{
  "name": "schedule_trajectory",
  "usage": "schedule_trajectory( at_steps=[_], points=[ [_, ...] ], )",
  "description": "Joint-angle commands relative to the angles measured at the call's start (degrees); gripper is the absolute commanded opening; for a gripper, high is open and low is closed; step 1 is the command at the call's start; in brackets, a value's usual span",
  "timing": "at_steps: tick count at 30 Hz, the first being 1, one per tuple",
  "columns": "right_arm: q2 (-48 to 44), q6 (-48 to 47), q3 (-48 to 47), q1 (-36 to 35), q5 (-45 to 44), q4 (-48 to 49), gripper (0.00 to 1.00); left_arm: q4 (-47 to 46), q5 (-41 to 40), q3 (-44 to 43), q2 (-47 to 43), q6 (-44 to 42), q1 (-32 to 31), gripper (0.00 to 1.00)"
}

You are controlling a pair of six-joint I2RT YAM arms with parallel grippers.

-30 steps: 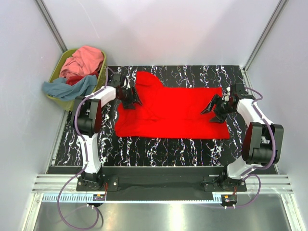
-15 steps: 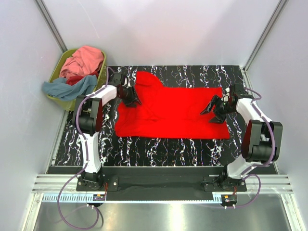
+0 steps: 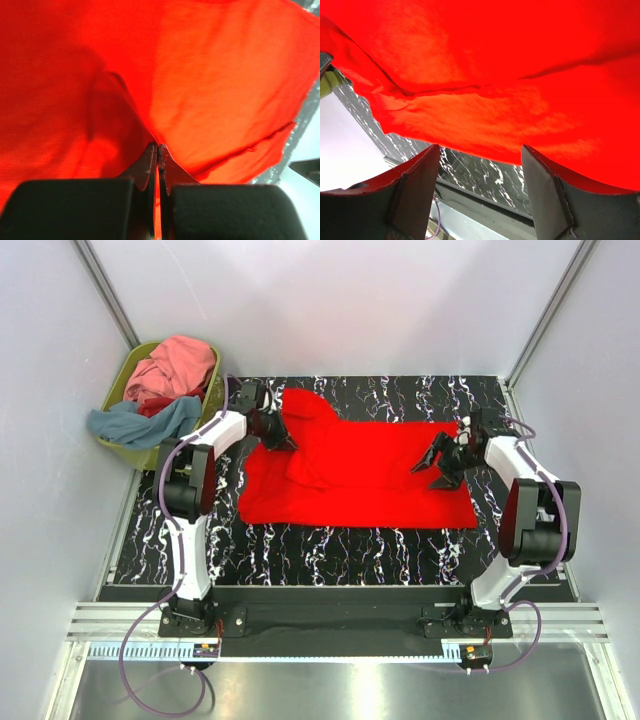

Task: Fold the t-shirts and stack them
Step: Fold the tshirt

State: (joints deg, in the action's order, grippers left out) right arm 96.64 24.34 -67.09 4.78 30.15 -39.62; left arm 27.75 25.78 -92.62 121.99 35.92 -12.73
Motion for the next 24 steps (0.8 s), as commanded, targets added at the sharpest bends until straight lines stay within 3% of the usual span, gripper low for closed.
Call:
schedule_trajectory(
  at_steps=[1,12,24],
  points=[
    [1.8,1.9,-3.9,-2.0,1.8,2.9,0.73,-1.2,2.8,-4.8,0.2,2.2,-1.7,0.00],
    [10.8,9.0,-10.8,-6.3,6.1,11.1,0.73,-1.3,3.7,-12.6,5.1,4.6,-2.6,0.00],
    [13.6,11.2,-12.3,-6.2,6.3,12.1,0.73,-1.8,2.3,-17.2,4.4,6.6,-5.4,0.00]
  ],
)
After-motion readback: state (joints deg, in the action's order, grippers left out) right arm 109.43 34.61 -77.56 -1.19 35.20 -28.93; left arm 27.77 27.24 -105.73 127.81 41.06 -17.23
